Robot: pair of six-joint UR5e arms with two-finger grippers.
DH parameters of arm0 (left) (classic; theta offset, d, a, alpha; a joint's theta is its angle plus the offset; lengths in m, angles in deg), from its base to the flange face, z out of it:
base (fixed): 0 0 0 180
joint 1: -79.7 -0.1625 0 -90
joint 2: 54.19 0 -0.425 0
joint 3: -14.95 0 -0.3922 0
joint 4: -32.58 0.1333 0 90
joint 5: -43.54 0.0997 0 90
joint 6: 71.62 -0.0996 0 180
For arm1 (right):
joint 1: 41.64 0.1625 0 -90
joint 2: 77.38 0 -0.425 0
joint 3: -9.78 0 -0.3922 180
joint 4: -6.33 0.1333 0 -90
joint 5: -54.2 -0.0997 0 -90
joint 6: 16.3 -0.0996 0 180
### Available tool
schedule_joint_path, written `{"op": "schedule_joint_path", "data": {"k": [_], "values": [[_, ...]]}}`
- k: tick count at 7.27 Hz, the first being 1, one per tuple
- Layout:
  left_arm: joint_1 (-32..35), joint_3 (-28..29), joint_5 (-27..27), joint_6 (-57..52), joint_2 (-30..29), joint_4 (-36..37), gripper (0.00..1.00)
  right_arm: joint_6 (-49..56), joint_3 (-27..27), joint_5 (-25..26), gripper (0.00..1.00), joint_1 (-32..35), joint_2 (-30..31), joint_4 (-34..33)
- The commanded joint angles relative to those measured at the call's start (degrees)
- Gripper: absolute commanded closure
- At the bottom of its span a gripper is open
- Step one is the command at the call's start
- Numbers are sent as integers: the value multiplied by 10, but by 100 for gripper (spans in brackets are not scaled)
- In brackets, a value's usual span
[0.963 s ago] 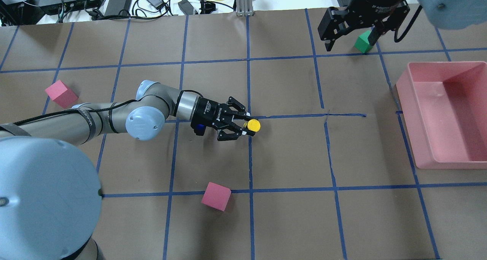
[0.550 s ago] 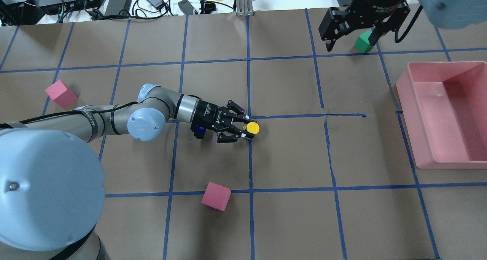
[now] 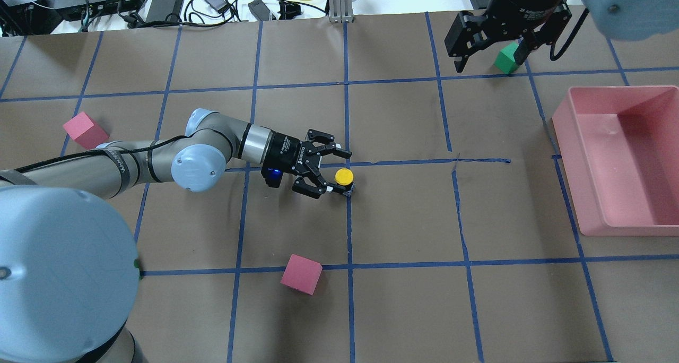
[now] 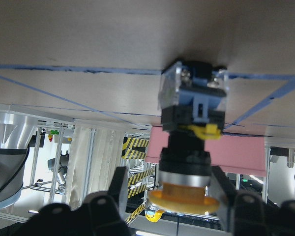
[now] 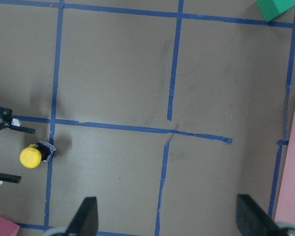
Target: Align button upright
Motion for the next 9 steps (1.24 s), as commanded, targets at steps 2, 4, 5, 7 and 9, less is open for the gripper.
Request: {"op": "schedule_joint_path", "data": {"k": [2,4,5,7,9], "values": [[-22,68,117,87,73,-4,0,0,1,-4,0,3,1,0],[-24,144,288,6,116,-6,0,0,1,-3,0,2,1,2],[-33,184,371,-130,127,-52,0,0,0,-3,0,2,1,2],[-68,263,570,-393,155,-139,0,0,1,-3,0,1,0,-3],[-69,278,638,-538,202,-144,0,7,1,-1,0,4,-4,-25]]}}
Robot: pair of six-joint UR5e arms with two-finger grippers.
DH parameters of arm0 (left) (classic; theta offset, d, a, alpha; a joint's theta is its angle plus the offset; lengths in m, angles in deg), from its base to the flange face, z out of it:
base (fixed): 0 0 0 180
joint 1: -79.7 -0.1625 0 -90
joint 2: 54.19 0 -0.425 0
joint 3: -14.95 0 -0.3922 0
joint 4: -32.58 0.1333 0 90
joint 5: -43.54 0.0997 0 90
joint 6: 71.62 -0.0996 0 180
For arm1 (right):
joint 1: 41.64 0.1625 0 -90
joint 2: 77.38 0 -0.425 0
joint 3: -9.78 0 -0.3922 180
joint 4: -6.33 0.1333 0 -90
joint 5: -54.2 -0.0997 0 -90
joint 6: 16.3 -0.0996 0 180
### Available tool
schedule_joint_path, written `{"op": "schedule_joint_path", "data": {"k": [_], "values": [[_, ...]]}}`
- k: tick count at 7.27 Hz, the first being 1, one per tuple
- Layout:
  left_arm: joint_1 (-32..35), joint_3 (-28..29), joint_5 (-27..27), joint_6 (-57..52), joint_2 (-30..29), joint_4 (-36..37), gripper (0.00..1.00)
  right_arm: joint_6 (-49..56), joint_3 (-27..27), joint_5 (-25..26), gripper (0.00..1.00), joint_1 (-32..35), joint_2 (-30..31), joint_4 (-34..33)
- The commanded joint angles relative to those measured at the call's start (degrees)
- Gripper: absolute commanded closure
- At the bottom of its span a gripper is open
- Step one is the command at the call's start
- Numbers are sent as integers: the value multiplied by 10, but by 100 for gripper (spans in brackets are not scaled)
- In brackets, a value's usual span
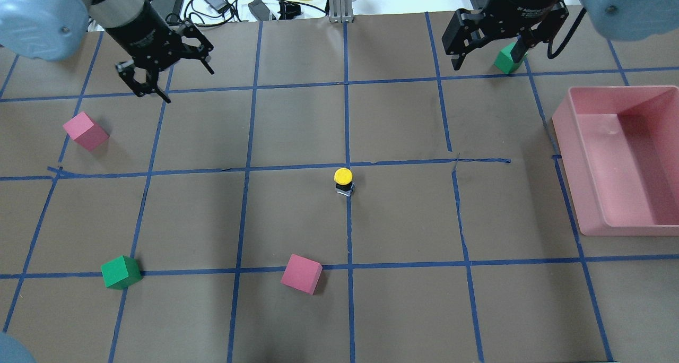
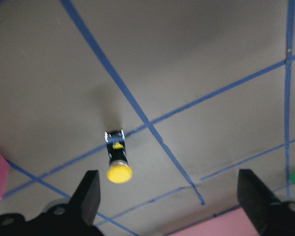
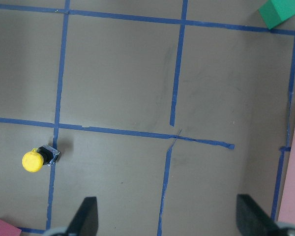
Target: Align button upright
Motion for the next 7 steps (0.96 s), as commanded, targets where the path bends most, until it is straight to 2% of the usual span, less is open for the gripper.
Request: {"op": "schedule_joint_path", "data": {"k": [1,2,3,7], "values": [[-4,14,53,-156,47,-3,0,13,-1,10,0,-4,-3,-13],[-2,6,55,-222,60,-3,0,14,0,8,0,-3,-3,-13],[2,1,48,-244,62,-4,0,15,-1,9,0,-4,-3,-15],[25,-30,38,-271,97,-7,0,12,2,1,0,2,-1,-22]]}}
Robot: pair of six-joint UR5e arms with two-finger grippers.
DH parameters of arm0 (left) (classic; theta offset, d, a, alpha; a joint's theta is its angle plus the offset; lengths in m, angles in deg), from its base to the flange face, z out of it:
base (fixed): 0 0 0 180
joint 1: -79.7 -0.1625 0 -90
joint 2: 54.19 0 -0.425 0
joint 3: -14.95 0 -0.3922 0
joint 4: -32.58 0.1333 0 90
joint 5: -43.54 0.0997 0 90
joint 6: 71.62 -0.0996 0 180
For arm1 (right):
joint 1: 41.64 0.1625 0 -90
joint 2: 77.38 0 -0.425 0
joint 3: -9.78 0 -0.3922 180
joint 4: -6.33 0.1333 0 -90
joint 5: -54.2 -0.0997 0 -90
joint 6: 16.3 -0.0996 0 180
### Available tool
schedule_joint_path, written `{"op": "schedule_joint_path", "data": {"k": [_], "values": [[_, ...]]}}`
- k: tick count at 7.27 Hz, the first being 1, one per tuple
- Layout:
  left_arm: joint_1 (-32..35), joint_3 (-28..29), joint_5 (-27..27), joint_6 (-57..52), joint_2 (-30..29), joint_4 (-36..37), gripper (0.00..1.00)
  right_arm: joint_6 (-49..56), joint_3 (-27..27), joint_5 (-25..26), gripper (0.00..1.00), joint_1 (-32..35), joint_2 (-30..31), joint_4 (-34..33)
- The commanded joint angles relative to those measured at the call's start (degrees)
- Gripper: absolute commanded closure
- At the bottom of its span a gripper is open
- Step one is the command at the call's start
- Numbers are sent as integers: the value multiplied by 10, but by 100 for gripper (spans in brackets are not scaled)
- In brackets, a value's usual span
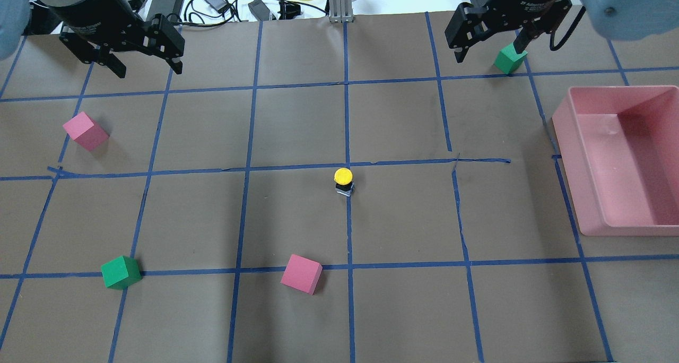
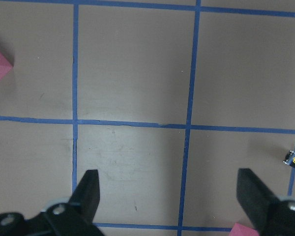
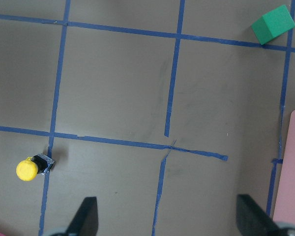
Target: Align button upright
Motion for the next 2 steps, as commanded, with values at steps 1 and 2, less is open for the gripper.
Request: {"op": "schedule_joint_path", "data": {"k": [1,2], "values": [[5,-11,0,-13,18,-6,0,2,0,2,0,2,3,-2],[5,-13,1,-13,25,-24,0,2,0,0,0,3,3,-1]]}}
